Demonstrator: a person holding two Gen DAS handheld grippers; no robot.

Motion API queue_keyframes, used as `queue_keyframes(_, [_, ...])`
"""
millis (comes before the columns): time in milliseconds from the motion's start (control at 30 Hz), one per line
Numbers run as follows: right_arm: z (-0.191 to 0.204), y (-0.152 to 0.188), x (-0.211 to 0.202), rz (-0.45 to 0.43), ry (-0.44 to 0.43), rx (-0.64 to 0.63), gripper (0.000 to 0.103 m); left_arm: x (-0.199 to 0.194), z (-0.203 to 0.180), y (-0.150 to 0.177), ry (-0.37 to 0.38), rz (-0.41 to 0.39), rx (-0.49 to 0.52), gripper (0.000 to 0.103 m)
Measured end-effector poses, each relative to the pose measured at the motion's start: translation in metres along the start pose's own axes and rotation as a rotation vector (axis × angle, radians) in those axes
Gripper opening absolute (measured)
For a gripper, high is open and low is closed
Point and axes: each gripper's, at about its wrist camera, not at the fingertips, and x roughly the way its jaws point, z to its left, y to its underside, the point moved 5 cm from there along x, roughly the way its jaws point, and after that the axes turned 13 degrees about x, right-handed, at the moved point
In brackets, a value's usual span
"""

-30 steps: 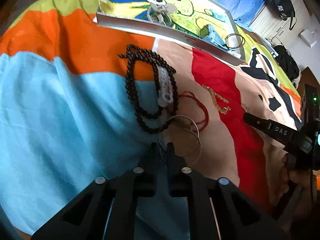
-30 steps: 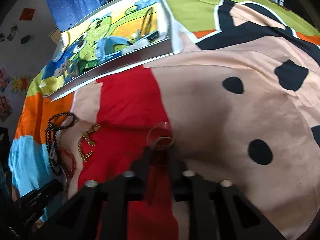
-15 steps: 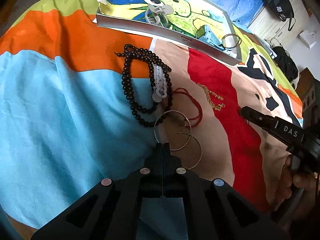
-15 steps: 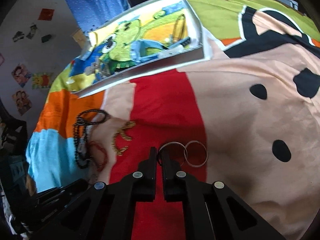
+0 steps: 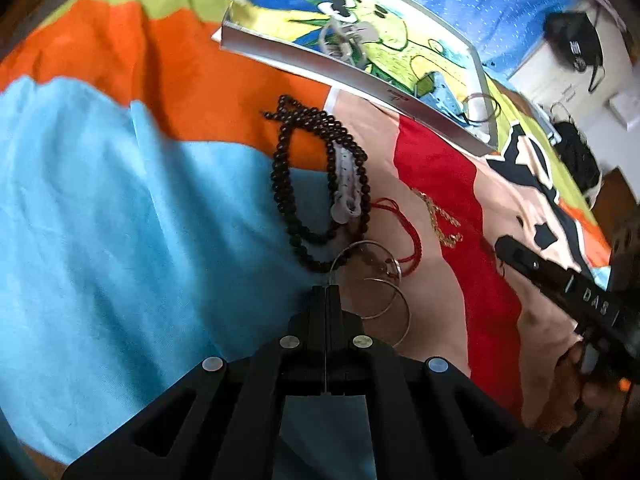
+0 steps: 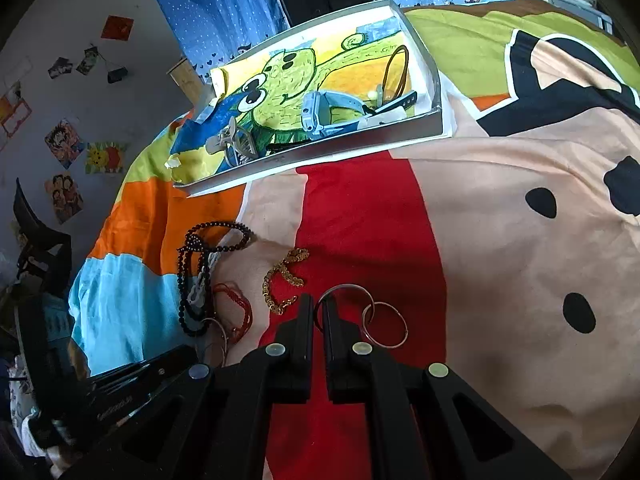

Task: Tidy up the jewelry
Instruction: 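Close the left tool on a large silver hoop while the right tool grasps the small silver rings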

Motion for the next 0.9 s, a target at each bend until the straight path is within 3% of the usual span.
queue_keyframes(167, [0.0,-0.001,-0.002,-0.008,-0.004,-0.001,0.005,0.01,-0.002,-0.006,0.039,0.014,0.005,0.0])
queue_keyframes(267, [0.0,-0.001,-0.003,-0.009,-0.003,0.001,0.005,0.011,-0.003,-0.008,0.066,0.014,0.005,0.005])
queue_keyframes(333, [0.0,-0.002,-0.003,-0.01,-0.004,0.008,0.005,0.01,-0.004,-0.008,0.103,0.007,-0.001,0.019])
queue_keyframes(400, [-0.001,-0.001,-0.003,-0.008,-0.004,0.01,0.005,0.009,-0.007,-0.008,0.126,0.001,0.007,0.026])
queue_keyframes(767, [-0.004,-0.001,-0.005,-0.013,0.003,0.018,0.005,0.018,-0.023,0.0,0.034,0.058,0.136,0.025])
queue_keyframes(900, [-0.006,-0.002,-0.005,-0.011,0.001,0.027,0.005,0.02,-0.026,0.004,-0.031,0.072,0.195,0.009])
